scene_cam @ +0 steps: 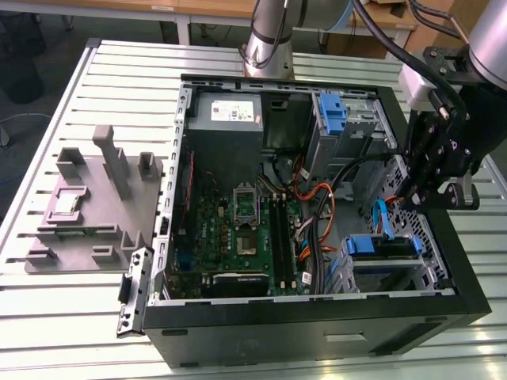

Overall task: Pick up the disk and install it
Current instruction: 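Insert the second disk wire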

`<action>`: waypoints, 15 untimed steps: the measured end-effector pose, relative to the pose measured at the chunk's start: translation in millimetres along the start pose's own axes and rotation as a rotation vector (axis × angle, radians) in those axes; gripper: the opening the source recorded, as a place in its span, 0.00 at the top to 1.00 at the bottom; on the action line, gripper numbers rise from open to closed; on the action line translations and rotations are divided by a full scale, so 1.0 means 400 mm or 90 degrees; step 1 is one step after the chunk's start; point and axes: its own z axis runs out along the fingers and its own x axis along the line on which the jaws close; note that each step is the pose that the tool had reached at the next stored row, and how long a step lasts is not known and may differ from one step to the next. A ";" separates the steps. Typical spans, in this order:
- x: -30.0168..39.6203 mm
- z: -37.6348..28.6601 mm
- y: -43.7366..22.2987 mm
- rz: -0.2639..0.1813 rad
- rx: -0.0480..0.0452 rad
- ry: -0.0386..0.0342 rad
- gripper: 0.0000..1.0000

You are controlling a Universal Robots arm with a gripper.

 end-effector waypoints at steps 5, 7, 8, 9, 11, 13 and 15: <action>-0.002 0.000 -0.002 0.000 0.0000 -0.0001 0.76; -0.002 0.000 -0.002 0.000 0.0000 -0.0001 0.76; -0.002 0.000 -0.002 0.000 0.0000 -0.0001 0.76; -0.002 0.000 -0.003 0.000 0.0000 -0.0001 0.76; -0.002 0.000 -0.003 0.000 0.0001 -0.0001 0.75; -0.002 0.000 -0.003 0.000 0.0000 -0.0001 0.69; -0.003 0.000 -0.003 0.000 0.0000 -0.0001 0.69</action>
